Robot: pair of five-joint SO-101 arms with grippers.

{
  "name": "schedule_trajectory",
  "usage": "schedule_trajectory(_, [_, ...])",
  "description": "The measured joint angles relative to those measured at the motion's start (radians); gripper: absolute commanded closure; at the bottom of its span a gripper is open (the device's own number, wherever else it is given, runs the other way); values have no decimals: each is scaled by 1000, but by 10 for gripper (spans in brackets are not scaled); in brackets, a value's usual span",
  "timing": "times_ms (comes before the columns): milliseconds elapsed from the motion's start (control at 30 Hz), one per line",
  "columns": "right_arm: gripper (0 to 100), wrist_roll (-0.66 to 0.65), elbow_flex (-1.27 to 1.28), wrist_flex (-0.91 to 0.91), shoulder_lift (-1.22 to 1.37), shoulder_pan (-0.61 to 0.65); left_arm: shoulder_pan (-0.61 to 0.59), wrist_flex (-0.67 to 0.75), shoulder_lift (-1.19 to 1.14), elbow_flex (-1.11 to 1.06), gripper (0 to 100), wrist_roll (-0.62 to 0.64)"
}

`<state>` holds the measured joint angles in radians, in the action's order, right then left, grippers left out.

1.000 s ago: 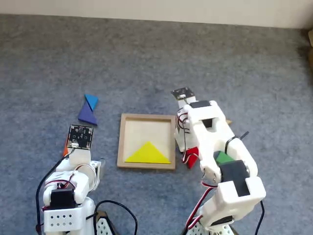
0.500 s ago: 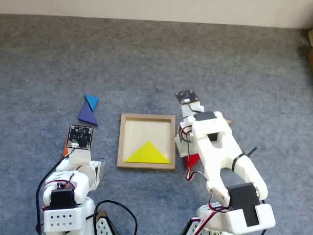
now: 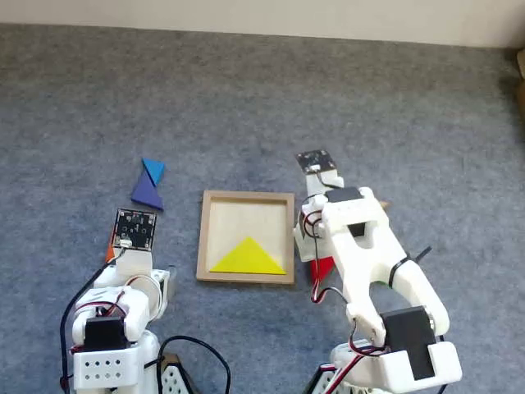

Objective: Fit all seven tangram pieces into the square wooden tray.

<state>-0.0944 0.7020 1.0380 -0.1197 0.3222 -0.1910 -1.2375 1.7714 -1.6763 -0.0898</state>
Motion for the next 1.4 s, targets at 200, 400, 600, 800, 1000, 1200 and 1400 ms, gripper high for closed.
schedule_trajectory(200, [796,21,0,26,0,0,0,0,0,0,787,0])
schedule_trajectory(400, [796,68,0,41,-101,0,0,0,0,0,787,0])
schedule_trajectory(600, [796,132,0,91,-213,14,0,0,0,0,787,0])
schedule_trajectory(800, [796,192,-15,118,-256,123,0,0,0,0,787,0])
schedule_trajectory(1000, [796,250,-245,267,-196,226,0,0,0,0,787,0])
schedule_trajectory(1200, [795,353,-529,318,66,377,0,0,0,0,787,0])
schedule_trajectory(1400, [792,450,-740,318,311,443,0,0,0,0,787,0])
